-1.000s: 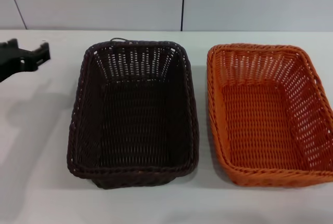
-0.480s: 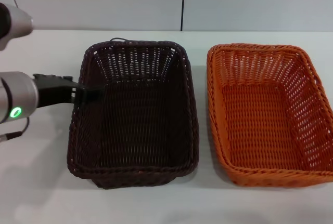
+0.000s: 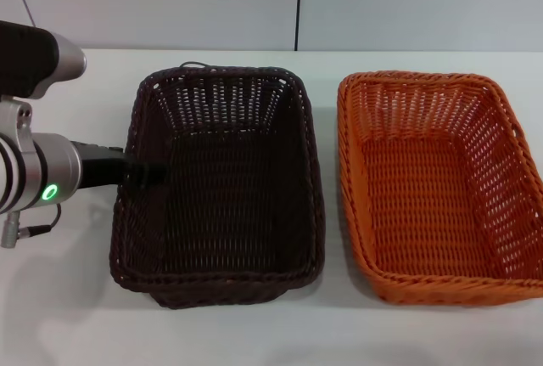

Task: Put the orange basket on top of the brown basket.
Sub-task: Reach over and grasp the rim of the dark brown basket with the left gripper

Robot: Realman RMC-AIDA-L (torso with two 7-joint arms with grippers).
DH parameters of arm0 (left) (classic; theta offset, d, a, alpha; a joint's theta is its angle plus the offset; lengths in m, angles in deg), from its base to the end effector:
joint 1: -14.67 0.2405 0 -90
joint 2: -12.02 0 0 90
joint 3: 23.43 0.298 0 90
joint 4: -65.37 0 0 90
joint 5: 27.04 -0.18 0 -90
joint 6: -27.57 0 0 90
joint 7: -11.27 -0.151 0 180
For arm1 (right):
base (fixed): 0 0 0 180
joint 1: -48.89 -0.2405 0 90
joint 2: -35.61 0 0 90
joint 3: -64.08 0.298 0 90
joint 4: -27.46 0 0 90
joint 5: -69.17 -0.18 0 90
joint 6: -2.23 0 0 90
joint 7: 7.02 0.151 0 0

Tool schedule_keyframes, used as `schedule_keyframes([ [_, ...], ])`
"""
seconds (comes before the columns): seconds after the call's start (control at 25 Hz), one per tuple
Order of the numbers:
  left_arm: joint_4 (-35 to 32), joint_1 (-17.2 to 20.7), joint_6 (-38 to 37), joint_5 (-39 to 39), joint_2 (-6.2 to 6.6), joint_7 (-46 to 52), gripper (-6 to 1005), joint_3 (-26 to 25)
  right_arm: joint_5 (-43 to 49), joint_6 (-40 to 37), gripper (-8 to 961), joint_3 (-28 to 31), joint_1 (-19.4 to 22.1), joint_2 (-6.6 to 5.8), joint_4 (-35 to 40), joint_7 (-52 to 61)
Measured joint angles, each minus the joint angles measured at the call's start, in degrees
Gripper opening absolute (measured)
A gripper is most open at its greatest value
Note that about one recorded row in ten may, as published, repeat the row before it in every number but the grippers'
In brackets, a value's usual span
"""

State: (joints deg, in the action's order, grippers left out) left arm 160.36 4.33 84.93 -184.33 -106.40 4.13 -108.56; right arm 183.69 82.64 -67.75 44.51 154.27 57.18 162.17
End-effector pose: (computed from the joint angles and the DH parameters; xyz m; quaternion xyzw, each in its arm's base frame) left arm -0.2579 0.3170 -0.0093 -0.8174 -0.4122 0.0112 0.4023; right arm 0.3728 0.2353 0.0245 -0.5152 0.2355 0.2950 0.7695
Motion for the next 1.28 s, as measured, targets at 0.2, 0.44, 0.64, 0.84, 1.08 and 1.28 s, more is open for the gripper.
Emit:
schedule_keyframes([
  [0.2,-3.38,-1.13,-1.39,-0.13,-0.03,0.26,698,0.48,0.00,-0.08,710,0.01,-0.01,-0.01,-0.10,0.00],
  [0.44,-5.74,-2.66,-1.79,-0.12,-0.01,0.52,658,0.64,0.00,-0.09,709,0.05,-0.02,-0.01,-0.10,0.00],
  [0.64,-4.80,-2.38,-1.57,-0.10,0.11,0.84,624,0.84,0.00,-0.05,709,0.27,-0.01,-0.01,-0.16,0.00],
  [0.84,-4.82,-2.31,-1.82,-0.04,0.17,0.58,591,0.91,0.00,0.16,709,0.52,0.05,-0.01,-0.23,0.00],
  [1.08,-4.73,-2.58,-1.24,-0.02,0.36,-0.16,315,0.92,0.00,0.35,710,0.55,0.01,-0.01,-0.28,0.00],
  [1.28,-4.18,-3.07,-0.03,0.37,0.41,-5.34,259,0.15,0.01,0.42,710,0.54,-0.09,-0.05,-0.28,0.00],
])
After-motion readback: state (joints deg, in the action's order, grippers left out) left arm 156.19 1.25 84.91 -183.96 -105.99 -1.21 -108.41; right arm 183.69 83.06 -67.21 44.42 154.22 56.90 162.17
